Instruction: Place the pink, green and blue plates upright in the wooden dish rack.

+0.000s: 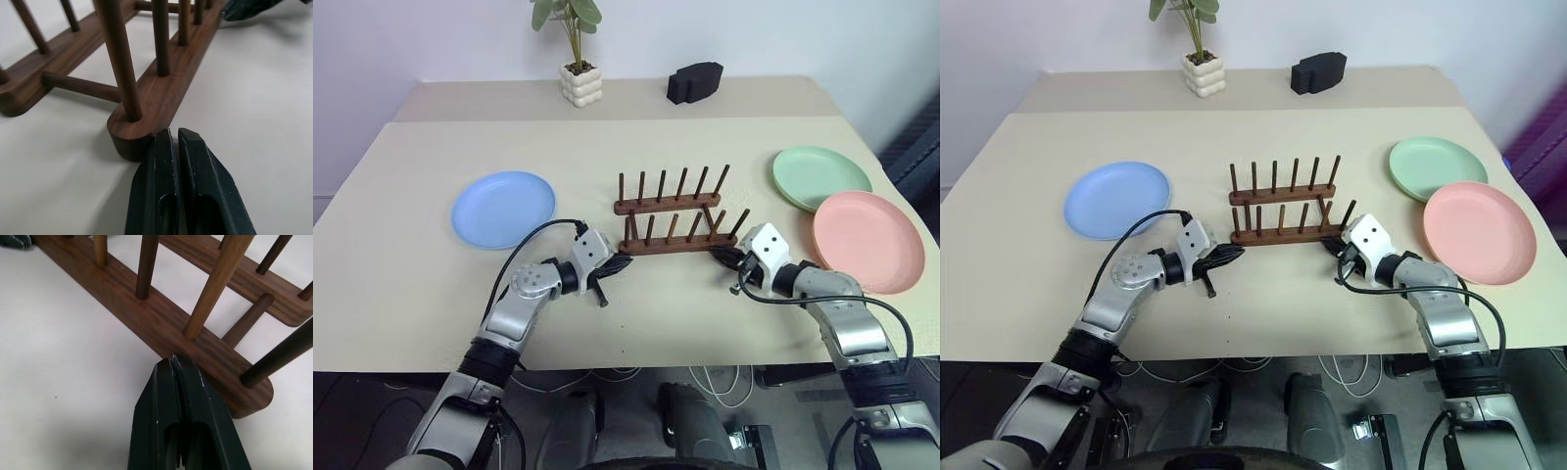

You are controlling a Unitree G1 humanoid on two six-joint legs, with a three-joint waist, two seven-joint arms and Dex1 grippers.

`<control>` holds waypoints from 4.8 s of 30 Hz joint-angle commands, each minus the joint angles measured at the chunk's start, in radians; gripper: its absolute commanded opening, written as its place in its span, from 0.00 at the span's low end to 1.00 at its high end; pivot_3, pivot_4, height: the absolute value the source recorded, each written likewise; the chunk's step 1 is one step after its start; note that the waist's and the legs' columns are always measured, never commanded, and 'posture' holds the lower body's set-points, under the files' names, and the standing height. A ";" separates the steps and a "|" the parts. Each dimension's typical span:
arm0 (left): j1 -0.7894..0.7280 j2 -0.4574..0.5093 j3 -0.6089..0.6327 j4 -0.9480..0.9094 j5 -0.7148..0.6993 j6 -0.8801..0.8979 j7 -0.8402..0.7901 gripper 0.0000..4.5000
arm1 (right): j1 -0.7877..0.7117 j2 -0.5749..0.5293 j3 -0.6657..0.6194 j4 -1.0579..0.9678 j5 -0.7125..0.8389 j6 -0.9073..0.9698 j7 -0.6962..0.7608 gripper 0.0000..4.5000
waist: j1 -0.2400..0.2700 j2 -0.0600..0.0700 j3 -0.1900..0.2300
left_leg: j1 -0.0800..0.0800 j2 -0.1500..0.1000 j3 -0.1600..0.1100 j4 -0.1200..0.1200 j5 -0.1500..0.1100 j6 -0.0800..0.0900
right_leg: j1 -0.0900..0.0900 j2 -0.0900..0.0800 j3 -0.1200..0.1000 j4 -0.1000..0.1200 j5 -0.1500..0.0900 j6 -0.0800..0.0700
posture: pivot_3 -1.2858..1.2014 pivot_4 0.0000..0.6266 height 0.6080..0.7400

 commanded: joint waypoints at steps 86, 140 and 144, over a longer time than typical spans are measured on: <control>0.255 0.266 0.178 -0.537 -0.340 0.226 -0.244 0.03 | 0.113 -0.411 -0.414 -0.404 0.061 0.229 -0.026 0.01 | -0.004 -0.001 0.001 | -0.004 0.005 0.007 -0.003 -0.002 0.002 | -0.008 0.000 -0.001 -0.001 -0.009 -0.004 | 0.52 0.24 0.93; 0.334 0.208 0.194 -0.630 -0.340 0.199 -0.143 0.03 | -0.230 0.092 -0.483 -0.239 1.139 0.641 -0.293 0.01 | -0.002 -0.002 0.002 | -0.005 0.005 0.003 -0.004 -0.002 0.002 | -0.008 0.000 -0.001 -0.001 -0.006 -0.008 | 0.52 0.24 0.93; 0.335 0.204 0.197 -0.628 -0.338 0.189 -0.141 0.03 | -0.217 0.107 -0.484 -0.232 1.138 0.639 -0.305 0.01 | -0.003 -0.002 0.002 | -0.005 0.005 0.003 -0.004 -0.002 0.002 | -0.008 0.000 -0.001 -0.001 -0.006 -0.008 | 0.52 0.24 0.93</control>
